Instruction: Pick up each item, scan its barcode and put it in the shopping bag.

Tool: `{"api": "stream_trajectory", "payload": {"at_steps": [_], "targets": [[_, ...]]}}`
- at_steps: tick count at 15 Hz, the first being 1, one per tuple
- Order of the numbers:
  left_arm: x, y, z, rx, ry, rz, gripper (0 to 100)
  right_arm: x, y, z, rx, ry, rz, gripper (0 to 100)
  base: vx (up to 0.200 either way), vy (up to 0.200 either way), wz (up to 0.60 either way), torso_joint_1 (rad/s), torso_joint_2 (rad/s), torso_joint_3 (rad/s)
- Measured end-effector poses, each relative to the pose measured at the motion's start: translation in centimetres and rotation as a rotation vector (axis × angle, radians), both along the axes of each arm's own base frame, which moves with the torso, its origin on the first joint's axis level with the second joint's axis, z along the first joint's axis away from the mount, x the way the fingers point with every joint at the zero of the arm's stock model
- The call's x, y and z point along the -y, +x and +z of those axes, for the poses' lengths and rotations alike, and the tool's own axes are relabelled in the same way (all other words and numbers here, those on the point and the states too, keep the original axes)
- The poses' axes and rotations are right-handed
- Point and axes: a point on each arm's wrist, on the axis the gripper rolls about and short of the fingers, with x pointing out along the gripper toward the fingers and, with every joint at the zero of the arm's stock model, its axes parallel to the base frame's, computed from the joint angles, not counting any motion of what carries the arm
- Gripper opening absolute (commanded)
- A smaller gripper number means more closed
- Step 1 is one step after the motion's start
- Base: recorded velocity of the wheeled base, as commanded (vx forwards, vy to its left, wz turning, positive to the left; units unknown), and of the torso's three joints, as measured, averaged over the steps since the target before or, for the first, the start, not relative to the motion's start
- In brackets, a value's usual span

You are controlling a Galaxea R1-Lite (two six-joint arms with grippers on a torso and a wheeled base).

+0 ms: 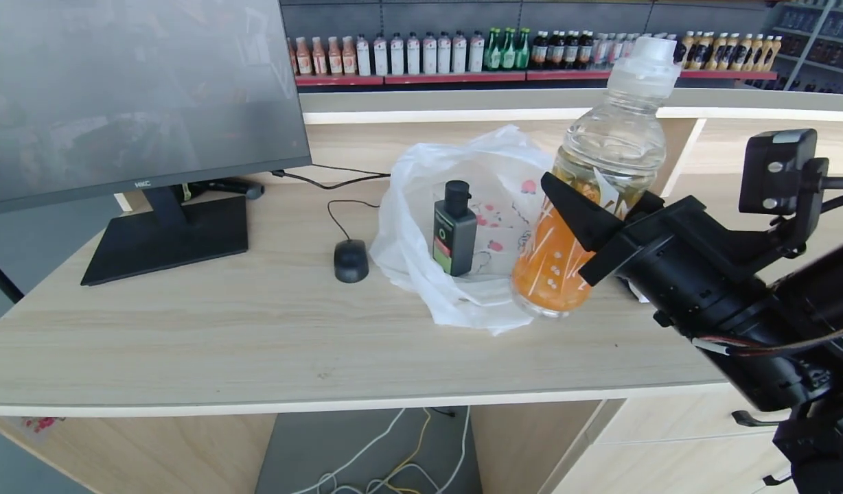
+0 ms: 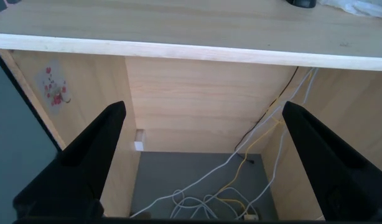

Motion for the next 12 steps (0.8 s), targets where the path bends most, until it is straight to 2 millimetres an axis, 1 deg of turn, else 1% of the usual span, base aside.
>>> {"api": "stream_trajectory", "payload": {"at_steps": [2, 4, 7, 12], "targets": [[0.0, 0.0, 0.0, 0.0, 0.0, 0.001, 100, 0.2, 0.8, 0.3, 0.015, 0.005, -0.024, 0, 0.0, 0.0, 0.0, 0.0, 0.0, 0.0], [0.0, 0.0, 0.0, 0.0, 0.0, 0.0, 100, 1.0, 2.1, 1.0, 0.048, 0.017, -0.082, 0, 0.0, 0.0, 0.0, 0.0, 0.0, 0.0], [0.0, 0.0, 0.0, 0.0, 0.0, 0.0, 100, 1.9, 3.9, 1.3, 0.081, -0.009, -0.149, 0, 0.0, 0.0, 0.0, 0.0, 0.0, 0.0], [0.0, 0.0, 0.0, 0.0, 0.0, 0.001, 100, 1.6, 6.6, 0.9, 0.088, -0.011, -0.179, 0, 0.0, 0.0, 0.0, 0.0, 0.0, 0.0]]}}
